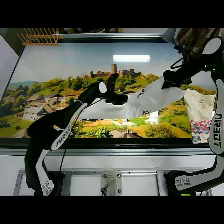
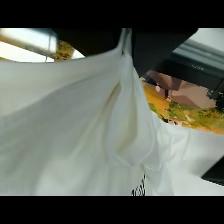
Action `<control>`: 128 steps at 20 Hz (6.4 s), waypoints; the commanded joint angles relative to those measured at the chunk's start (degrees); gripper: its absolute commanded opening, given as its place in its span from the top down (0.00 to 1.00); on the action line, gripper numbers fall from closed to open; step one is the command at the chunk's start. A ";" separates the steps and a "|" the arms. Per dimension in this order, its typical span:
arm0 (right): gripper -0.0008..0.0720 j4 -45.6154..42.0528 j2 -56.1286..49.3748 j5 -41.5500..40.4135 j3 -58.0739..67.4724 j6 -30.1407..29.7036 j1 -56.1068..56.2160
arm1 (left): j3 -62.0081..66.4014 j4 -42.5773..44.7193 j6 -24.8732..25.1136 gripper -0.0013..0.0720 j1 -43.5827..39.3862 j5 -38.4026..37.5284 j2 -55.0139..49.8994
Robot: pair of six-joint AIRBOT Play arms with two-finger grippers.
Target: Fold the clothes and pants, and hang the long-sleeved shirts on hangers.
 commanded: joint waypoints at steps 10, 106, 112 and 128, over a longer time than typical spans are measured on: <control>0.97 -2.25 0.20 1.97 7.54 3.85 9.99 | 17.05 -0.57 0.42 0.98 -2.51 -11.47 -12.09; 0.97 -15.34 25.55 -29.05 -24.26 17.62 -35.89 | -24.09 10.97 2.93 0.98 24.72 -10.93 42.71; 0.97 -20.02 32.76 -25.03 -40.17 20.61 -35.85 | -24.09 10.99 2.95 0.98 24.72 -10.93 42.71; 0.15 4.22 47.54 -33.92 -47.10 -0.83 -24.39 | -24.09 11.04 2.95 0.98 24.72 -12.20 42.71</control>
